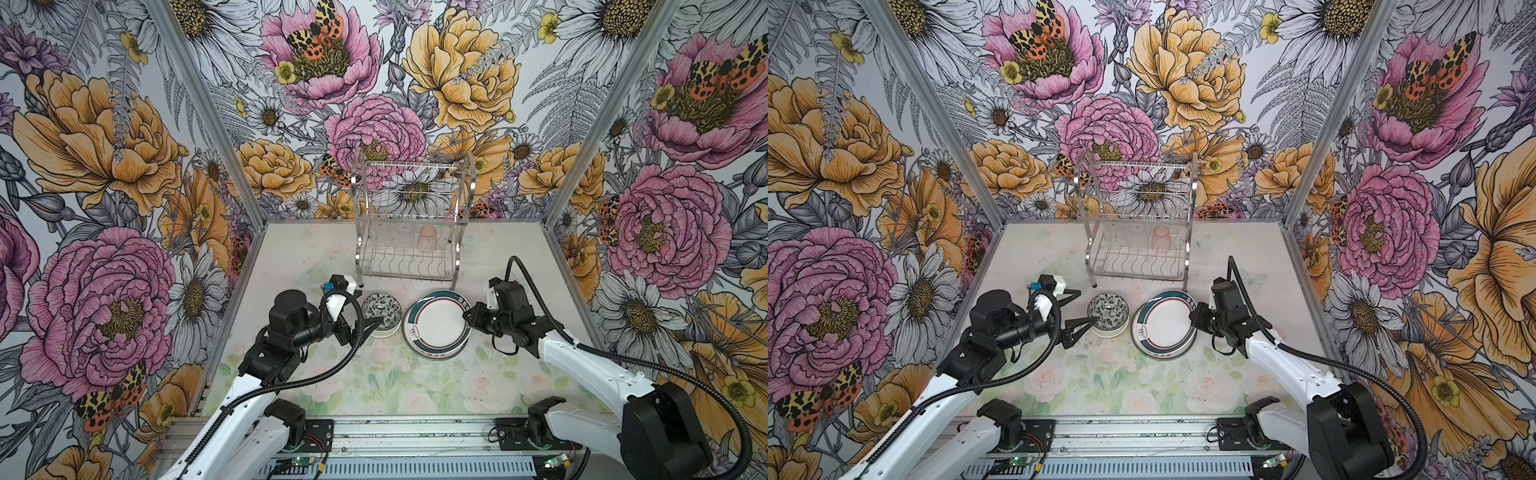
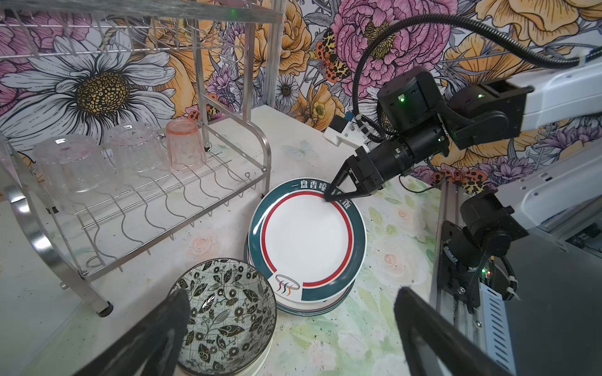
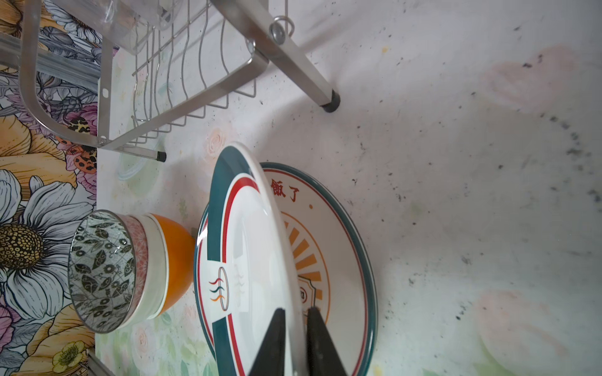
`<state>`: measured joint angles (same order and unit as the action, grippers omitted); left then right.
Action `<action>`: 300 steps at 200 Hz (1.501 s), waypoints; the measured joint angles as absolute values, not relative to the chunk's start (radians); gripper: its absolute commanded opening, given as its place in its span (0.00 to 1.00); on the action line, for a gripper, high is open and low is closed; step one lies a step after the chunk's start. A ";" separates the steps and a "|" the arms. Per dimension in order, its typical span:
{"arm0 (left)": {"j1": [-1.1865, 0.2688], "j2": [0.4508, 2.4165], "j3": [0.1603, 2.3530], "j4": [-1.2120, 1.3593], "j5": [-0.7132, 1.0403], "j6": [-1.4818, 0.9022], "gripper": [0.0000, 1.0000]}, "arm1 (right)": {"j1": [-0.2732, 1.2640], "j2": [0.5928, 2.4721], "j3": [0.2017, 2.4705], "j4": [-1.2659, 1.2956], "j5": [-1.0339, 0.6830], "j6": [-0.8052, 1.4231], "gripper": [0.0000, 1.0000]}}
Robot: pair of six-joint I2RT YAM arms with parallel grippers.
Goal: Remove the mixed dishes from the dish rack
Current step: 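Hold the plate rim with the right gripper, settling it flat on the stack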
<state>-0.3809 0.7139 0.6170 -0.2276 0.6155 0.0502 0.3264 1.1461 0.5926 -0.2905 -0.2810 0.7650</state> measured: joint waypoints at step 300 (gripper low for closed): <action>-0.410 0.782 0.676 -0.252 0.459 0.052 0.99 | 0.387 1.302 0.641 -0.296 -0.139 0.788 0.64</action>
